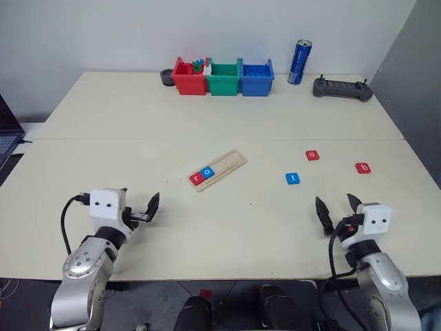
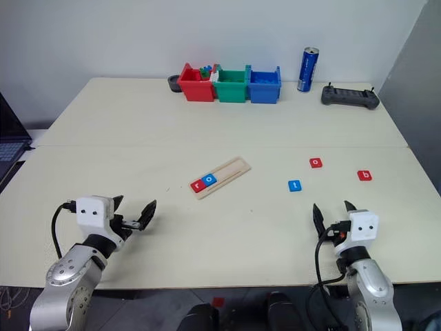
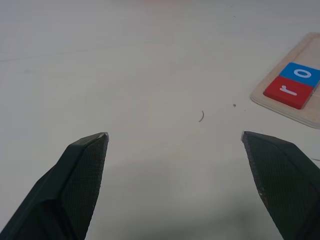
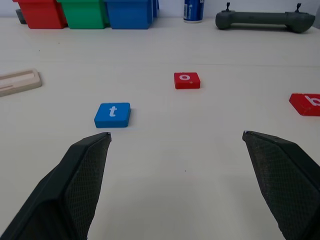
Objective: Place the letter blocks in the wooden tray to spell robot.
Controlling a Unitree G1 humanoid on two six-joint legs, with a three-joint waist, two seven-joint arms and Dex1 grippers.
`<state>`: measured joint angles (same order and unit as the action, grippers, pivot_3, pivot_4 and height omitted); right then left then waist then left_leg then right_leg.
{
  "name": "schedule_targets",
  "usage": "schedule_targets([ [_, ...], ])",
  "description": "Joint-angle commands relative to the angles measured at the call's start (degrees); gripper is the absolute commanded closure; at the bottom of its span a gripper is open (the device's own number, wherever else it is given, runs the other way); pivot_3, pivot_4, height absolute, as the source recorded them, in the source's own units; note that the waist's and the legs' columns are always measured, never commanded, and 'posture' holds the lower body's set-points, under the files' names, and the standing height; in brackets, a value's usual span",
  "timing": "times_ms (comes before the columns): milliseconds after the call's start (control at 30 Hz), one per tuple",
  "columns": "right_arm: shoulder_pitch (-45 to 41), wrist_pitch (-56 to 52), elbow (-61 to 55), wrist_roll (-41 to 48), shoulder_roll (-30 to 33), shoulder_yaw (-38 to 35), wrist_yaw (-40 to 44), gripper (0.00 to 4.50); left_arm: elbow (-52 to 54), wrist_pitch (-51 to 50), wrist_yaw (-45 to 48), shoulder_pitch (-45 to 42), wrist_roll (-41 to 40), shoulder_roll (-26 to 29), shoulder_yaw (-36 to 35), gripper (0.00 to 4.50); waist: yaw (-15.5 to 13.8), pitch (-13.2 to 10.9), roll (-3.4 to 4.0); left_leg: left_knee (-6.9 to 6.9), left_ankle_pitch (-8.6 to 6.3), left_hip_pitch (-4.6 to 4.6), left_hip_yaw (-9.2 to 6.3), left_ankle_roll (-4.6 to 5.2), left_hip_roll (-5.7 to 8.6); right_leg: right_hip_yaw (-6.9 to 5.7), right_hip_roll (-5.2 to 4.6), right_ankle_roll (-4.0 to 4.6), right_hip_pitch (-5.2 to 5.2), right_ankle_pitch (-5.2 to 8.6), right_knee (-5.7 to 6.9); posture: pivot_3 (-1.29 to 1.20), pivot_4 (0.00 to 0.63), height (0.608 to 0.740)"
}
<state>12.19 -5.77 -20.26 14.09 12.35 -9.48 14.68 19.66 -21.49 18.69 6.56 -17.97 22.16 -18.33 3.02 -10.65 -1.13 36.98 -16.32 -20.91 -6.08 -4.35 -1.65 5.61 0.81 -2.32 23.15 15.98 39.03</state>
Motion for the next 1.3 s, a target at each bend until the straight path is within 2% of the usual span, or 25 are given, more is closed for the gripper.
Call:
schedule_targets([
  [33,-0.8,0.9,-0.3,-0.1,0.2,-0.2,0.2,0.02,0.3,2.1,0.8,-0.6,-0.9,0.2,-1.4,0.0,0.0,0.0,0.0,0.0,0.0,0.0,0.0,0.0,0.0,0.0,0.0,0.0,0.0,0.0,0.0,0.0,0.15,0.74],
  [267,-1.2,1.0,0.7,0.0,0.4,-0.3,0.5,0.02,0.9,1.0,-1.4,0.5,0.6,-0.2,-1.1,0.0,0.0,0.0,0.0,0.0,0.0,0.0,0.01,0.0,0.0,0.02,0.0,0.01,0.0,-0.01,-0.02,0.0,0.15,0.74],
  [433,-1.4,0.9,1.2,0.1,0.7,-0.4,1.0,0.02,0.1,6.4,0.5,1.0,1.4,-0.3,-0.7,0.0,0.0,0.0,0.0,0.0,0.0,-0.01,0.01,0.0,0.0,0.01,0.0,0.01,0.0,-0.01,-0.02,0.0,0.15,0.74],
  [767,-1.6,1.3,1.8,0.0,0.6,-0.5,1.3,0.02,-3.0,9.4,2.9,-0.5,-0.4,0.5,-2.0,0.0,-0.1,0.0,0.0,0.0,0.0,0.0,0.02,0.0,0.0,0.02,0.0,0.01,0.0,-0.01,-0.02,0.0,0.15,0.74],
  [1100,-1.2,1.5,1.4,-0.2,0.2,-0.4,1.0,0.02,-2.3,8.3,5.1,-1.6,-2.6,0.7,-1.1,0.0,-0.1,0.0,0.0,0.0,0.0,0.0,0.02,0.0,0.0,0.02,0.0,0.02,0.0,-0.01,-0.01,0.0,0.15,0.74],
  [1300,-0.9,0.9,0.4,0.2,1.0,0.0,2.3,0.02,-2.7,7.3,9.6,-2.5,-4.8,2.7,-0.2,0.0,0.0,0.0,0.0,0.0,0.0,0.0,0.02,0.0,0.0,0.02,0.0,0.02,0.0,-0.01,-0.01,0.0,0.15,0.74],
])
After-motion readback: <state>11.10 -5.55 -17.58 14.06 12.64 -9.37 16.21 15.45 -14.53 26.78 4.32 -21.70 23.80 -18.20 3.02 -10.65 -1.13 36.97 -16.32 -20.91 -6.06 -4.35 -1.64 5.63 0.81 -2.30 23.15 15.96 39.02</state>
